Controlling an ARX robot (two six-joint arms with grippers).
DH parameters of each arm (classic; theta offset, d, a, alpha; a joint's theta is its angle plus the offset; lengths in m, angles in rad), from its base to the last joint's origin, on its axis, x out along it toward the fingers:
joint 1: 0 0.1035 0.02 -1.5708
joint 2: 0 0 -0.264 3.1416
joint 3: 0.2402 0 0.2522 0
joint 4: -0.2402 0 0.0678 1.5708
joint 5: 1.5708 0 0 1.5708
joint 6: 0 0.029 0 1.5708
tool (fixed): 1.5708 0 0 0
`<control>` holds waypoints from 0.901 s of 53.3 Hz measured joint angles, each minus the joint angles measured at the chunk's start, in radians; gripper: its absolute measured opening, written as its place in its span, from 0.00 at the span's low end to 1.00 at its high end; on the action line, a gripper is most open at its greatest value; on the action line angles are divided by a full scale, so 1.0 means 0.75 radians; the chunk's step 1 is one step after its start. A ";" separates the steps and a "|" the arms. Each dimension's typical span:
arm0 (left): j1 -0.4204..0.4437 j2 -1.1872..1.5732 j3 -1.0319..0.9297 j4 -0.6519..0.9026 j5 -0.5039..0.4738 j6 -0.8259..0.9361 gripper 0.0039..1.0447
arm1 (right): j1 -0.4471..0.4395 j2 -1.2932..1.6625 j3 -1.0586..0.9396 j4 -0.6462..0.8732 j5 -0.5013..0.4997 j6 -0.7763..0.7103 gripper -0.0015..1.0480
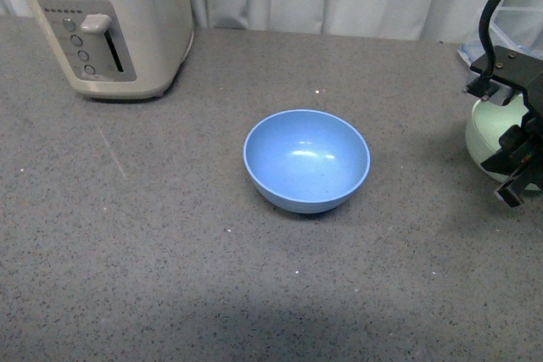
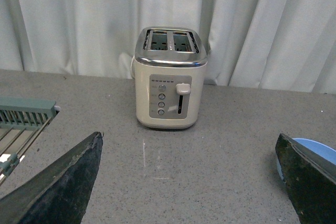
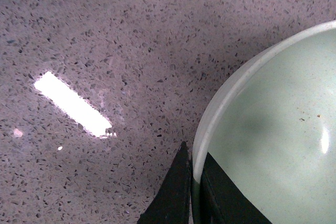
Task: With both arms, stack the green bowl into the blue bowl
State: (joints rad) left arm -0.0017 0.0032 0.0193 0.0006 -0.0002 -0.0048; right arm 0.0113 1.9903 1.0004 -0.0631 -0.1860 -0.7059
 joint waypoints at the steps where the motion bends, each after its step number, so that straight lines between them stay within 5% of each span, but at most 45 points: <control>1: 0.000 0.000 -0.001 0.000 0.000 0.000 0.94 | 0.002 -0.005 0.000 0.000 0.000 -0.001 0.02; 11: 0.000 0.000 0.000 0.000 0.000 0.000 0.94 | 0.056 -0.108 -0.005 -0.026 -0.039 -0.053 0.02; 29: 0.000 0.000 0.000 0.000 0.000 0.000 0.94 | 0.367 -0.225 0.003 -0.079 -0.057 -0.172 0.02; 48: 0.000 0.000 -0.001 0.000 0.001 0.000 0.94 | 0.563 -0.211 0.071 -0.107 -0.041 -0.167 0.02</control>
State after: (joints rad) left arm -0.0017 0.0032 0.0189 0.0006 0.0002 -0.0048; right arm 0.4335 1.8324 1.0534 -0.1432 -0.2165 -0.8310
